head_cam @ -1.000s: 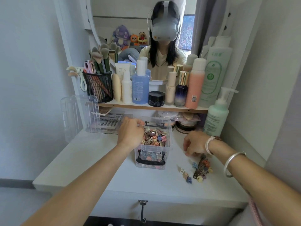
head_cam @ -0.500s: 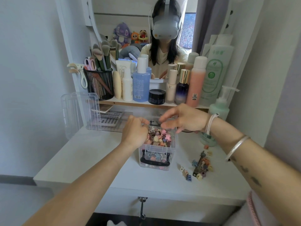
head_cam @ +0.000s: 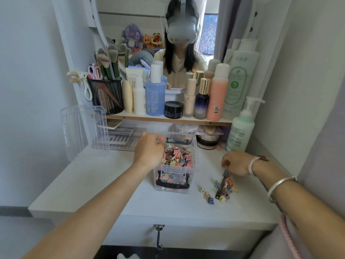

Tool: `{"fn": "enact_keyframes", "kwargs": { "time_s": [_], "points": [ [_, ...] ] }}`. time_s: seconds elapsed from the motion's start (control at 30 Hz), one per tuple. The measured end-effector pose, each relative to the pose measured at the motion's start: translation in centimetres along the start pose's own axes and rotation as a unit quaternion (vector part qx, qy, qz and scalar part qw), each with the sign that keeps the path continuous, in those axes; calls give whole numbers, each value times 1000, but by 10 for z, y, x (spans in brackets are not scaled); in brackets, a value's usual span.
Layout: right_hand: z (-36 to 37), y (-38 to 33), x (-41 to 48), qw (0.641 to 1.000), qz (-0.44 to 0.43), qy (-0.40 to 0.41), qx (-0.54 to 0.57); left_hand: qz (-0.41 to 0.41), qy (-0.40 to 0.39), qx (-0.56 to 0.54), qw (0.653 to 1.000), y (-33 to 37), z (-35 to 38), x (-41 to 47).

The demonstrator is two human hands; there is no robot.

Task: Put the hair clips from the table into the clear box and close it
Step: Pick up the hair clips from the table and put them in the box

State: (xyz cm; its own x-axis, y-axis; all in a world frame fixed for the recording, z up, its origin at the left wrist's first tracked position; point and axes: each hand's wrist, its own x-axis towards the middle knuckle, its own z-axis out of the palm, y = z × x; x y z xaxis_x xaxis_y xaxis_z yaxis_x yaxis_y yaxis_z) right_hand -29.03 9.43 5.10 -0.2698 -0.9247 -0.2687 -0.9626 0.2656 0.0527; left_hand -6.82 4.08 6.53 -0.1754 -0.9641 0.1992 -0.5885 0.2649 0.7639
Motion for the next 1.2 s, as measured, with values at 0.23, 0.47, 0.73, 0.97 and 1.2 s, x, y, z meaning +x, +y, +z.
{"fn": "enact_keyframes", "kwargs": {
  "time_s": [0.23, 0.47, 0.73, 0.97, 1.2],
  "points": [
    [-2, -5, -2, 989, -20, -35, 145, -2, -6, -5, 1000, -2, 1, 2],
    [-14, -14, -4, 973, -56, 83, 210, -3, -8, -6, 1000, -2, 1, 1],
    [-63, -75, -16, 870, -221, 71, 435, -4, 7, -4, 1000, 0, 0, 1],
    [-49, -44, 10, 926, -42, 189, 326, -13, 15, 4, 1000, 1, -1, 5],
    [-9, -41, 31, 992, 57, 52, 97, -19, 6, -3, 1000, 1, -3, 13]
  ]
}}
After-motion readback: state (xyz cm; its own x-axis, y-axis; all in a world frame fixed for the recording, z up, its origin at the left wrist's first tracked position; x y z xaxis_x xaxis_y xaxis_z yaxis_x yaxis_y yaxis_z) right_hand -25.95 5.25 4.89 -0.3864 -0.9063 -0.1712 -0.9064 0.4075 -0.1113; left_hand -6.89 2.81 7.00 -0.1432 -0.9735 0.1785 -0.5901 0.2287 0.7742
